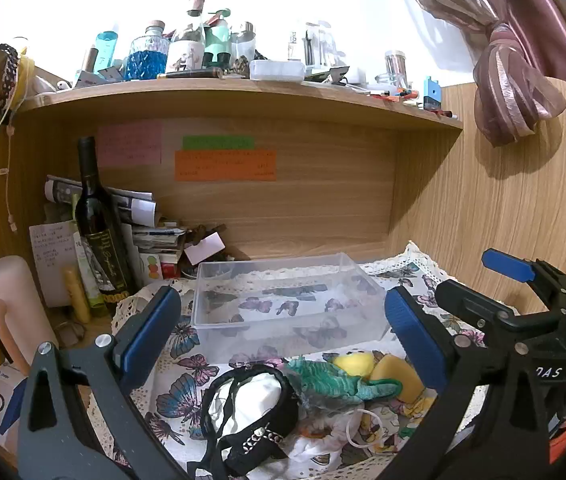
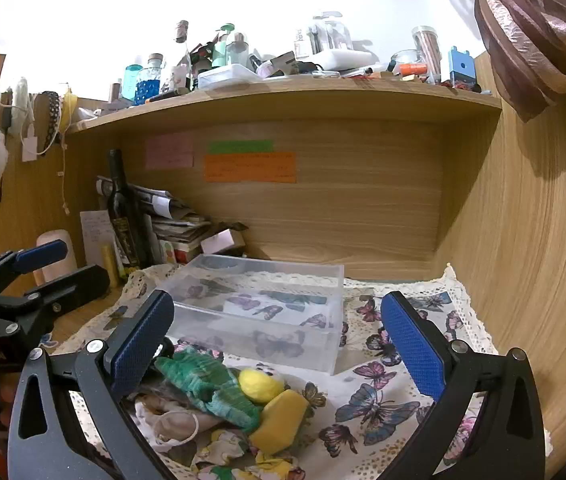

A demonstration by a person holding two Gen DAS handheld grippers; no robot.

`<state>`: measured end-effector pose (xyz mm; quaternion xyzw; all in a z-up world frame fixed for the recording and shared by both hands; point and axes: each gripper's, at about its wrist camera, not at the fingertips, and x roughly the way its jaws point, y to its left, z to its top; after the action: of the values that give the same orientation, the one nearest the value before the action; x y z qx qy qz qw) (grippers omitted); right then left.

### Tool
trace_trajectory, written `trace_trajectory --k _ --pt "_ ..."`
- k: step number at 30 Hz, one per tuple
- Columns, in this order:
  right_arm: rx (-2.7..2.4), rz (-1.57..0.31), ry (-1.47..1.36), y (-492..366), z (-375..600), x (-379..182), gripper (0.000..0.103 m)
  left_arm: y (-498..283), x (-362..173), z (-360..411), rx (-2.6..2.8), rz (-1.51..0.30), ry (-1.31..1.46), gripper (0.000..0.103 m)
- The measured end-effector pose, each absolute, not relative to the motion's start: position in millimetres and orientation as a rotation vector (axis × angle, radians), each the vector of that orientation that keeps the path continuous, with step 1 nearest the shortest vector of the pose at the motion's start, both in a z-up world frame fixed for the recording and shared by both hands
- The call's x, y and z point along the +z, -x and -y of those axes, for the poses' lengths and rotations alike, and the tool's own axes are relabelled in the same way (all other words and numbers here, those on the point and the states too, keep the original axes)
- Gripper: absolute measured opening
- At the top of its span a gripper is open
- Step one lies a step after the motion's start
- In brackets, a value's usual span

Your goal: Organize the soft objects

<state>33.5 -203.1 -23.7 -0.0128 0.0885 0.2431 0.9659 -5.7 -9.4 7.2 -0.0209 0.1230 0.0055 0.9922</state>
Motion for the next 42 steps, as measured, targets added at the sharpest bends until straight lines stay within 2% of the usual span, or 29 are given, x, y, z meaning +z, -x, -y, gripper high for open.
trace_trajectory --k 42 --pt "0.507 -0.166 0.015 -27.0 205.0 -23.0 0.103 7.1 10.4 9.7 0.014 -0.232 0.042 0.103"
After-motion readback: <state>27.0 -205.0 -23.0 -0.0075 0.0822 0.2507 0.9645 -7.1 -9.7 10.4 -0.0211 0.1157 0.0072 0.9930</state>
